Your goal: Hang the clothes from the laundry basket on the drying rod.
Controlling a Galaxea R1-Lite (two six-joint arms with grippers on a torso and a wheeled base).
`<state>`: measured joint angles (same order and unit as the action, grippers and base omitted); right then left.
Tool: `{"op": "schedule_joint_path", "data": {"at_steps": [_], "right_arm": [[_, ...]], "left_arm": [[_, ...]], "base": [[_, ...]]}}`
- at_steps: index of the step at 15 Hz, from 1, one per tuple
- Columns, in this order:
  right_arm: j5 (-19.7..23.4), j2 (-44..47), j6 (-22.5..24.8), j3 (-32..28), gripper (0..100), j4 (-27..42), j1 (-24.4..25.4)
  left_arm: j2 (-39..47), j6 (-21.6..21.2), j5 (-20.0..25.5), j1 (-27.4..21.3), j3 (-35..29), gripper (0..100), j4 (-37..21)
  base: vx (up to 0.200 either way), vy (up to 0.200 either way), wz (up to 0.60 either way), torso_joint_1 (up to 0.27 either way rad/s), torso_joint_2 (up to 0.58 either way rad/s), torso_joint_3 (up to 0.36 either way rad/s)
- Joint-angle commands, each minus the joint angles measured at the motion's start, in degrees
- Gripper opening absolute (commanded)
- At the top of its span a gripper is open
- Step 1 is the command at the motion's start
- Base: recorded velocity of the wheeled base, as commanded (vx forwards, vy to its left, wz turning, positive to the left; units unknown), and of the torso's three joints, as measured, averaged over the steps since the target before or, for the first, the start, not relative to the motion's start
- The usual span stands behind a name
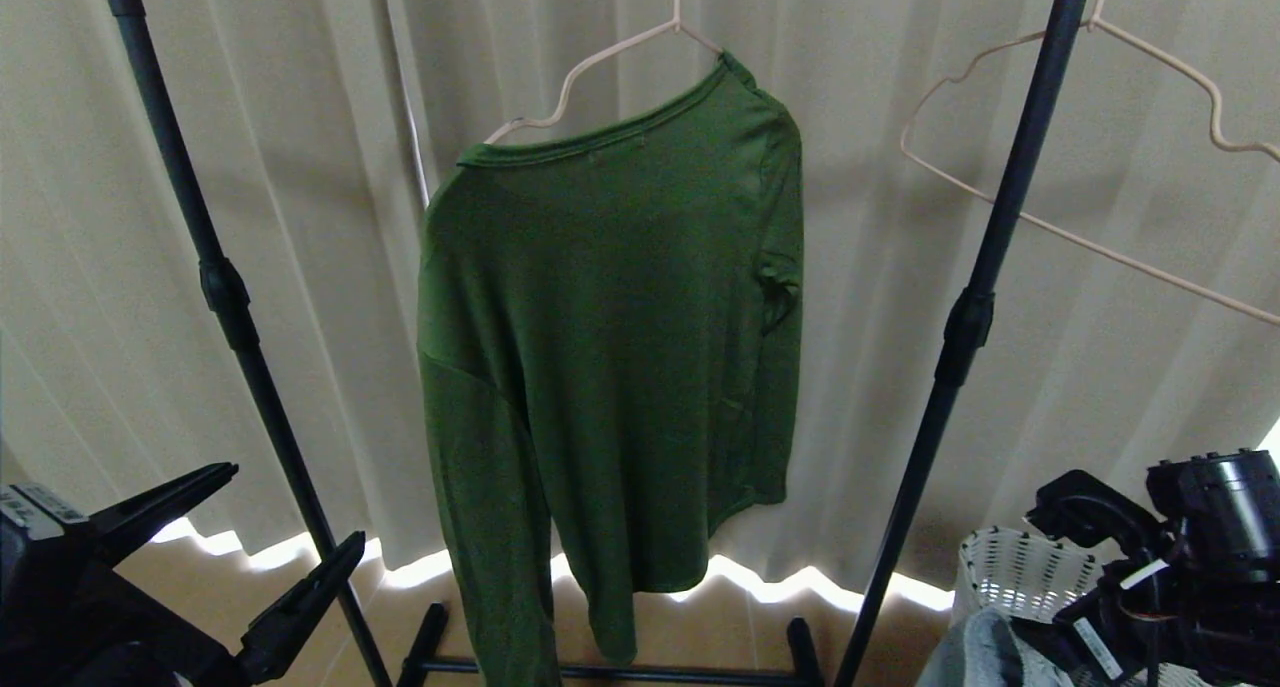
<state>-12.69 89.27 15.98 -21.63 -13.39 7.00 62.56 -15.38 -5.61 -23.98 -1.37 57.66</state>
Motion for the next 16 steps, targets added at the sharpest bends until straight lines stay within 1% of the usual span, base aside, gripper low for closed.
{"op": "schedule_joint_path", "data": {"at_steps": [1,3,5,7,9,10,12,16], "right_arm": [[-1.0,7.1,0.1,-1.7,100,-0.1,2.1],[-2.0,8.2,0.1,-2.3,100,-0.1,2.6],[-2.1,7.8,-0.1,-3.2,100,-0.5,2.6],[-1.5,4.2,0.0,-3.2,100,-0.5,3.0],[-1.5,2.9,-0.1,-3.3,100,-0.5,5.0],[-1.5,3.4,-0.1,-3.3,100,-0.5,6.4],[-1.5,5.4,-0.2,-3.6,100,-0.5,7.8],[-2.3,10.0,0.1,-3.4,100,-0.3,7.9]], "left_arm": [[-0.2,0.0,0.0,0.0,0.0,100,0.0],[-0.2,0.0,0.0,0.0,0.1,100,0.0],[-0.2,0.0,0.0,0.0,0.2,100,0.0],[0.0,0.0,0.1,-0.1,0.3,100,-0.1],[0.1,0.0,0.1,-0.2,0.4,100,-0.1],[0.0,0.0,0.1,-0.9,0.5,100,-0.1],[-0.2,-0.1,0.1,-1.0,0.5,100,-0.1],[-0.2,-0.1,0.0,-1.2,0.7,100,-0.1]], "base": [[0.000,0.000,0.00,0.000,0.00,0.000],[0.000,0.000,0.00,0.000,0.00,0.000],[0.000,0.000,0.00,0.000,0.00,0.000],[0.000,0.000,0.00,0.000,0.00,0.000],[0.000,0.000,0.00,0.000,0.00,0.000],[0.000,0.000,0.00,0.000,0.00,0.000],[0.000,0.000,0.00,0.000,0.00,0.000],[0.000,0.000,0.00,0.000,0.00,0.000]]}}
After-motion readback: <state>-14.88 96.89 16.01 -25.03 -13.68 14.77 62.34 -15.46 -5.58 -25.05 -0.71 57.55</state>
